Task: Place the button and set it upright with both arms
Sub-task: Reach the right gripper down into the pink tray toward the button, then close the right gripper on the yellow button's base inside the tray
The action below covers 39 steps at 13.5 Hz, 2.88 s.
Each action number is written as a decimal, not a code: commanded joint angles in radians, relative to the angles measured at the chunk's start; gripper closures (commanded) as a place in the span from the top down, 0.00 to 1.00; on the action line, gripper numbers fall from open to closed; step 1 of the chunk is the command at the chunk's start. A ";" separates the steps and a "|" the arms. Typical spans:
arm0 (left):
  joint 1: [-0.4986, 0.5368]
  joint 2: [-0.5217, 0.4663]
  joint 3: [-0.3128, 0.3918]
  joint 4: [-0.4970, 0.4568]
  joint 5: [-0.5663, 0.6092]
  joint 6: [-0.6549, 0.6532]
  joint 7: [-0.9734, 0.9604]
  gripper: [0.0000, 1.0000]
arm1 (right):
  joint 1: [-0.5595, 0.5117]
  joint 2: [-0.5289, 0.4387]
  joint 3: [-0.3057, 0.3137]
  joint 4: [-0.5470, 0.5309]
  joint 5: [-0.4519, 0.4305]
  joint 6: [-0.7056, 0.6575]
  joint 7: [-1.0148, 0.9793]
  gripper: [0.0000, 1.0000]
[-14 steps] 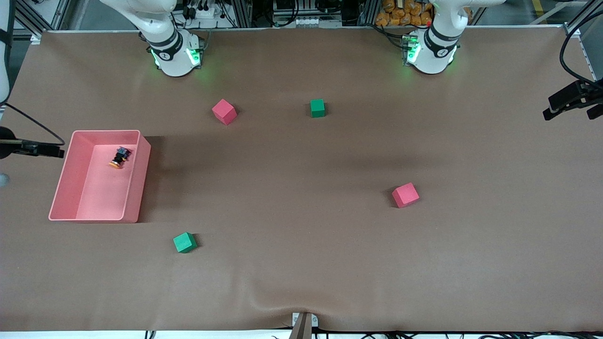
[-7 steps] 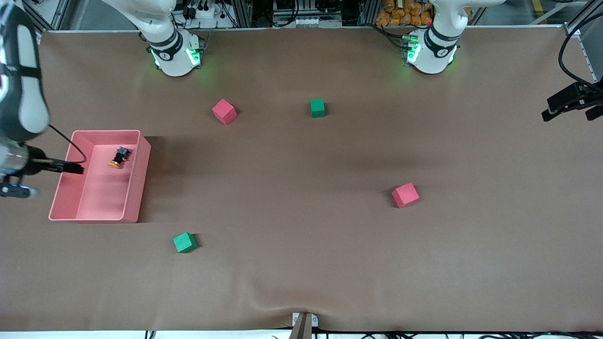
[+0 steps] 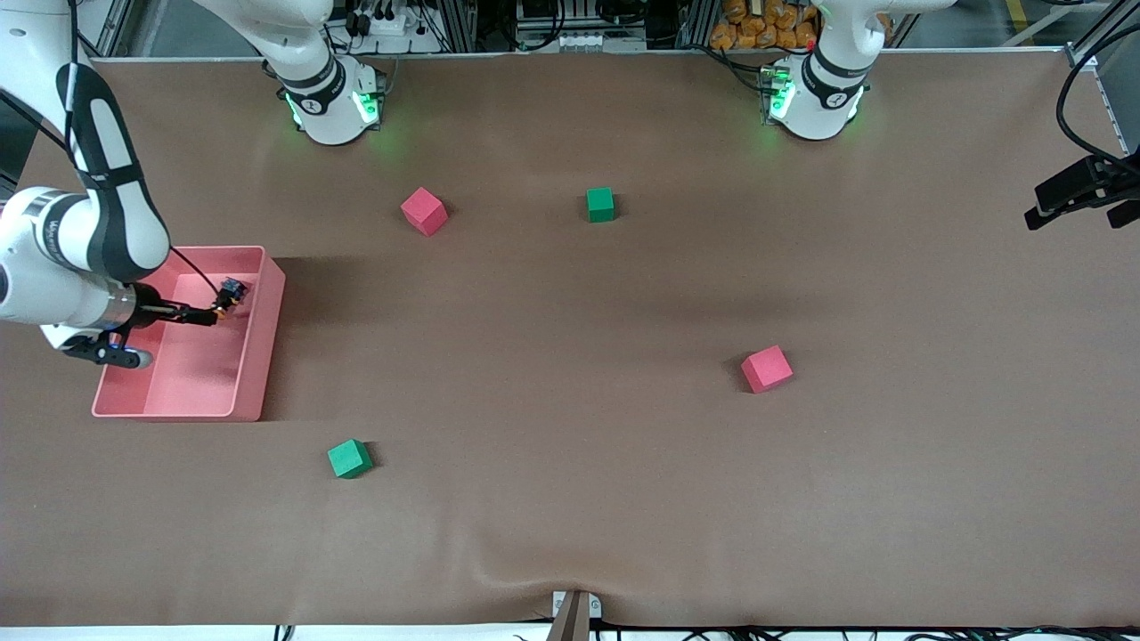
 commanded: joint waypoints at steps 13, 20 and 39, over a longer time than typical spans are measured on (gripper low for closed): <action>0.006 0.007 0.000 0.021 0.009 -0.017 0.023 1.00 | -0.078 0.011 0.019 -0.200 0.055 0.290 -0.018 1.00; 0.006 0.007 0.000 0.021 0.007 -0.017 0.025 1.00 | -0.073 0.031 0.019 -0.253 0.056 0.421 -0.018 1.00; 0.007 0.011 0.001 0.023 0.009 -0.017 0.027 1.00 | -0.102 0.057 0.016 -0.253 0.055 0.438 -0.023 1.00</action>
